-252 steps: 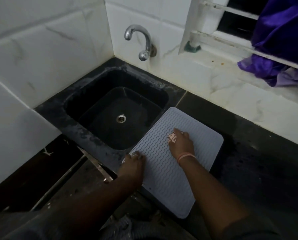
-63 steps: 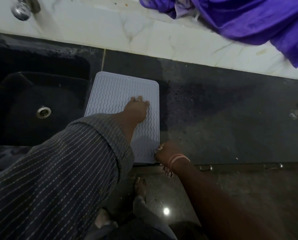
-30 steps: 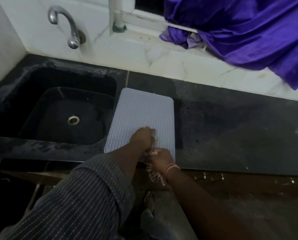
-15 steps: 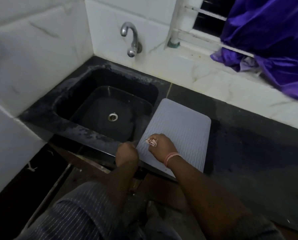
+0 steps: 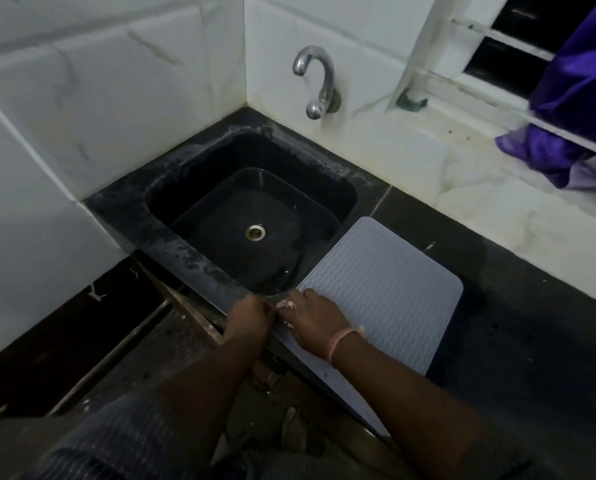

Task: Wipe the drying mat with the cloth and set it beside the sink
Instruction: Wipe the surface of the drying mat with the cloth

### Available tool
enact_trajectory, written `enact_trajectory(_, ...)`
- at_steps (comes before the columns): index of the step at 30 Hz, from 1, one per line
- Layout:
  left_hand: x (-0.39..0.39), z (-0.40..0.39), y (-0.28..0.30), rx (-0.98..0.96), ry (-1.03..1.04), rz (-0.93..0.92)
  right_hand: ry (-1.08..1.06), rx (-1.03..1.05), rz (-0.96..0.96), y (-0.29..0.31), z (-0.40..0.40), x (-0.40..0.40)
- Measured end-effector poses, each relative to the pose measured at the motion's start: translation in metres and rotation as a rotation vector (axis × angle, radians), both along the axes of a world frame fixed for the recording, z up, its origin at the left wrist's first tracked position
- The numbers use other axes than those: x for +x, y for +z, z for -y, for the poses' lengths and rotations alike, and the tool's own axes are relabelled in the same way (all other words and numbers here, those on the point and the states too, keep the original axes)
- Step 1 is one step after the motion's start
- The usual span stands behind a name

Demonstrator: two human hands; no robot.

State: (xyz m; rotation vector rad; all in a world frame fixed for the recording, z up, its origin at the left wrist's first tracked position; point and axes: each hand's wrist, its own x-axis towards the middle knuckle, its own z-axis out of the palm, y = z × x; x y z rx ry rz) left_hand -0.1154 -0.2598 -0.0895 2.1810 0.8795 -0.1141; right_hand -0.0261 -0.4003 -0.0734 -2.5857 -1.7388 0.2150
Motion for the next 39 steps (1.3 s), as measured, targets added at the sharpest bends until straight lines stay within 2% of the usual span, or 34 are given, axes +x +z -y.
enact_trajectory(4,0.004,0.003,0.005,0.029,0.042,-0.065,0.166,-0.015,0.163,-0.007,0.004,0.024)
enact_trajectory(9,0.008,0.007,0.005,0.041,0.112,-0.143,0.213,-0.042,0.153,-0.009,0.009,0.051)
enact_trajectory(15,0.013,0.013,0.011,0.025,0.168,-0.176,0.129,-0.105,0.123,0.003,0.011,0.076)
enact_trajectory(20,0.021,0.02,0.013,0.025,0.196,-0.191,-0.045,-0.028,0.083,0.01,0.008,0.071)
enact_trajectory(26,0.042,0.028,0.015,0.125,0.119,-0.138,0.025,0.022,0.019,0.002,0.008,0.045)
enact_trajectory(32,0.045,0.025,0.011,0.069,0.141,-0.188,0.041,-0.052,-0.007,0.015,0.013,0.112)
enact_trajectory(36,0.052,0.023,0.013,0.07,0.166,-0.227,-0.115,-0.107,0.064,0.02,0.023,0.166)
enact_trajectory(39,0.063,0.026,0.016,0.092,0.176,-0.26,-0.205,-0.128,0.032,0.018,0.028,0.192)
